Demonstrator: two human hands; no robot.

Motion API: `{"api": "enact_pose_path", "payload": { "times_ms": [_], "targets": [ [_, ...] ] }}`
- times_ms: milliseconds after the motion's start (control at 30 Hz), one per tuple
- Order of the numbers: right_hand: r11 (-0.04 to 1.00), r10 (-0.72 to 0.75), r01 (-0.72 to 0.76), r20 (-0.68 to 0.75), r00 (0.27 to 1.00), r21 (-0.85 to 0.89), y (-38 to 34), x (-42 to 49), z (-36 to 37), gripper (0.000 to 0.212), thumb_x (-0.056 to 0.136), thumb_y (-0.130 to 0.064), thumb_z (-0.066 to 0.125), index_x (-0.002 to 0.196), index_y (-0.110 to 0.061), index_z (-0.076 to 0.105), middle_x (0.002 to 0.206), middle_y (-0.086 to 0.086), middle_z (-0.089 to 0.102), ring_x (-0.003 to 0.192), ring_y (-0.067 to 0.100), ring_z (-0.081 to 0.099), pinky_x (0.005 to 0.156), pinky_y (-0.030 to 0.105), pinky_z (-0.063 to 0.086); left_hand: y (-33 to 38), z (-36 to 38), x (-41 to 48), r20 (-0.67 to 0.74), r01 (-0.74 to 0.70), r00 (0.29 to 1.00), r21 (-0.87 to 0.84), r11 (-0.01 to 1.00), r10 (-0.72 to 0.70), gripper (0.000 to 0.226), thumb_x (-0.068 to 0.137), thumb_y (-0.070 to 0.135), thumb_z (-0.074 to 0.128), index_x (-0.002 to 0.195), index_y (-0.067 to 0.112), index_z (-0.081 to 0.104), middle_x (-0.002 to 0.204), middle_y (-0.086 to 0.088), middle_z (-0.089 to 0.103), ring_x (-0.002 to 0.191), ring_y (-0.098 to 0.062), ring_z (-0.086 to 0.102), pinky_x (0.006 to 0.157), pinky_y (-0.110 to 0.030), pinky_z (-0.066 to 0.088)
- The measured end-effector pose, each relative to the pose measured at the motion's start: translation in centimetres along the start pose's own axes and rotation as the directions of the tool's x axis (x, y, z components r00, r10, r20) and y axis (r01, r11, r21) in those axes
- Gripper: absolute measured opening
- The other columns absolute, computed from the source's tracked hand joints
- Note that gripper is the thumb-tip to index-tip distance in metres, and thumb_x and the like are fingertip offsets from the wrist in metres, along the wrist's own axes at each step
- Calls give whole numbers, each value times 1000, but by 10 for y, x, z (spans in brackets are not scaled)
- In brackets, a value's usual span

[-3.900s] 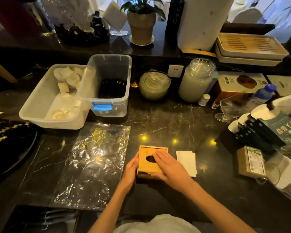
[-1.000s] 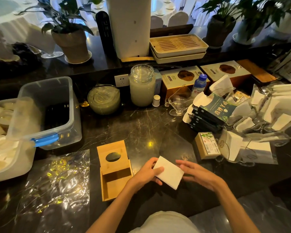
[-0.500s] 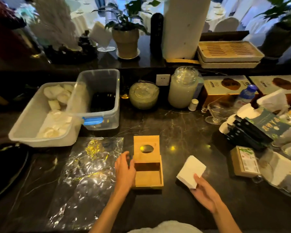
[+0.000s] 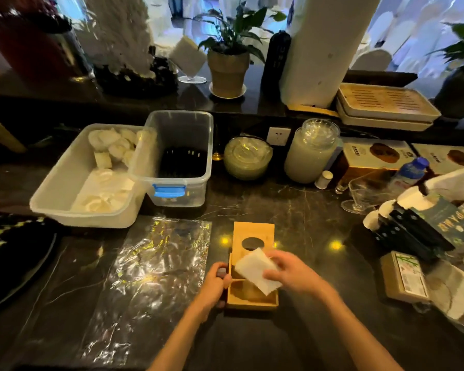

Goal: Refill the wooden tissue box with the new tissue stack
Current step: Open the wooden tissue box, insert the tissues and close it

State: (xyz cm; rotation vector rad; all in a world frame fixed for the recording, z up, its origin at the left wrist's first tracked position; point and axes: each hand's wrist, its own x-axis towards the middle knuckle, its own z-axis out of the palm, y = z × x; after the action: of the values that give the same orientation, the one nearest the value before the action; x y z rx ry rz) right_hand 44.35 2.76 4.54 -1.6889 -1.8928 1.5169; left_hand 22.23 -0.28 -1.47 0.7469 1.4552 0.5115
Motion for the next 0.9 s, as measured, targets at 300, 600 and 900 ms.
{"api": "enact_pose_path", "payload": {
  "times_ms": [300, 600, 900],
  "targets": [
    [738, 299, -21, 299, 906, -675, -32, 49, 39, 53, 89, -10, 60, 138, -23, 45, 138, 7, 54, 126, 27, 50, 100, 39, 42, 5, 0, -6, -7, -5, 1000, -121, 993, 4, 34, 90, 6, 42, 109, 32, 53, 98, -2, 62, 84, -20, 58, 54, -28, 49],
    [640, 498, -95, 318, 807, -762, -35, 68, 59, 54, 91, -17, 41, 145, -15, 35, 146, 10, 44, 131, 32, 44, 105, 44, 38, 0, 5, -8, -55, -8, 998, -144, 990, 0, 34, 94, 6, 39, 110, 32, 53, 99, -3, 62, 82, -19, 58, 57, -28, 48],
    [672, 258, -75, 138, 956, -737, -11, 55, 80, 55, 86, -32, 55, 136, -15, 39, 139, 17, 47, 129, 39, 44, 106, 52, 37, 1, 9, -8, -61, -32, 998, -140, 990, 23, 35, 95, 7, 38, 113, 34, 52, 102, -5, 63, 87, -20, 62, 65, -33, 53]
  ]
}}
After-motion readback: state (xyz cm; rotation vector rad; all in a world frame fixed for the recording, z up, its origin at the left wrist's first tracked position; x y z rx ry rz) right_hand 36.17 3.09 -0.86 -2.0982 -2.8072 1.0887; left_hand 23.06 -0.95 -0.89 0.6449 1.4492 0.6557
